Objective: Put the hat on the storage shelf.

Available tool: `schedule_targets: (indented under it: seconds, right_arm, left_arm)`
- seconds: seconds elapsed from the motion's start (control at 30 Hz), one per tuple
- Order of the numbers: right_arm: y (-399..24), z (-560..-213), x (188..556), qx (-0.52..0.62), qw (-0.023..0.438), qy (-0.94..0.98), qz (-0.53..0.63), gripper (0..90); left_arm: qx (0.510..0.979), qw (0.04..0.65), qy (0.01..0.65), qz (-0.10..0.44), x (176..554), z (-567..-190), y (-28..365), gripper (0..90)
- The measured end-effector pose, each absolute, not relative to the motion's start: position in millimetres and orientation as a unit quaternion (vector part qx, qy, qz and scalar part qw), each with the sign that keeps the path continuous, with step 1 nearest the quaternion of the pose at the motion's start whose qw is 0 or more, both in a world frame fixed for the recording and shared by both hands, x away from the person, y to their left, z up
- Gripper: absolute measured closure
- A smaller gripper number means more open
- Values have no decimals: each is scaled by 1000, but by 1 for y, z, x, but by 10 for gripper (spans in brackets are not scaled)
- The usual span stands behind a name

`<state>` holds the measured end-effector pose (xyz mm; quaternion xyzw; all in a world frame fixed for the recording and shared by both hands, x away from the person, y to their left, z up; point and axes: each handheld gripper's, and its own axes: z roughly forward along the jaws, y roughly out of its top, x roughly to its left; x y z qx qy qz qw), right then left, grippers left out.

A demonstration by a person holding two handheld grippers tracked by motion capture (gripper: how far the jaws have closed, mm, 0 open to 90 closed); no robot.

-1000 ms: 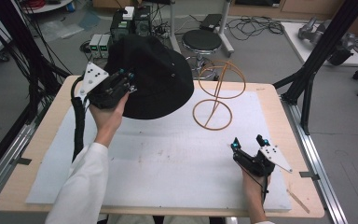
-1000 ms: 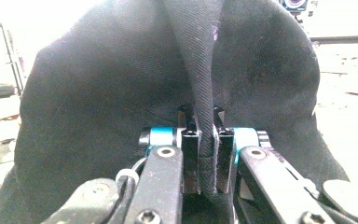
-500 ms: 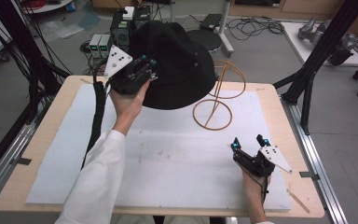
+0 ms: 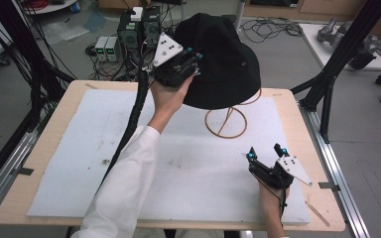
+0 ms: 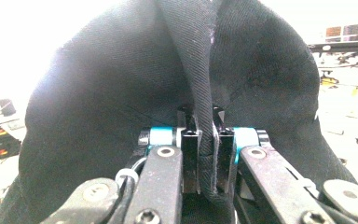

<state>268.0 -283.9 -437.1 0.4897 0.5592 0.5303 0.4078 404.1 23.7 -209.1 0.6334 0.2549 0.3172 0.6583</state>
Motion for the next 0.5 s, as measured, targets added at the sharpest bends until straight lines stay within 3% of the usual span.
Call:
schedule_targets:
  seconds: [0.5]
  right_arm:
    - [-287, -437, 265, 492, 408, 553, 535, 122]
  left_arm:
    - [646, 670, 243, 275, 425, -205, -37, 856]
